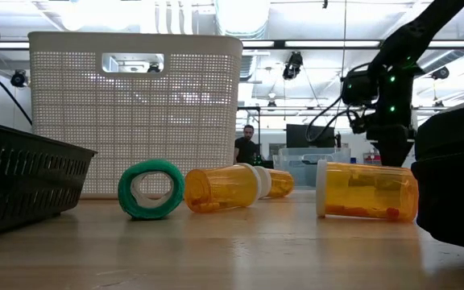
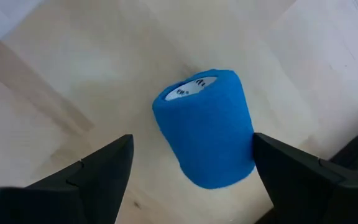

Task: Pick & place medical supplies in basket/bin
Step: Put the blue roll bandage into the transparent bin

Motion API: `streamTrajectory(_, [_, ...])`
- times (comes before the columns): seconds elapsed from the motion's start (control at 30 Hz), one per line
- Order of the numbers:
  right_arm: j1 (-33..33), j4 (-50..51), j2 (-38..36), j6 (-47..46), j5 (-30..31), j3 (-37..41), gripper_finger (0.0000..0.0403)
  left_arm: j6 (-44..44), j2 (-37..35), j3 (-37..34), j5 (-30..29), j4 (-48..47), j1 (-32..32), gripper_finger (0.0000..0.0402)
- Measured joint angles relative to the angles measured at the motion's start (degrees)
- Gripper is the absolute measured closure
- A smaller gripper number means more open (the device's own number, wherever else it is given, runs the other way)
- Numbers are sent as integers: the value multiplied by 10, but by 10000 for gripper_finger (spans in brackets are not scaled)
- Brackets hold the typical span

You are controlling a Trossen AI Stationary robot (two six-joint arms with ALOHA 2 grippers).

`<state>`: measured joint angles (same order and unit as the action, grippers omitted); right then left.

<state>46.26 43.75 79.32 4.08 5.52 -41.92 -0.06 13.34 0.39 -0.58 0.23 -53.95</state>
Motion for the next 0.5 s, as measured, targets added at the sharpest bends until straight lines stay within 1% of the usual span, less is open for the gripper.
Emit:
streamTrajectory(0.23, [1,-9,22,21,5,-16,83,0,0,0,0,0,0,391])
streamTrajectory(0.5, [37,-13,31,26,-12,-15,85,0,0,0,0,0,0,391])
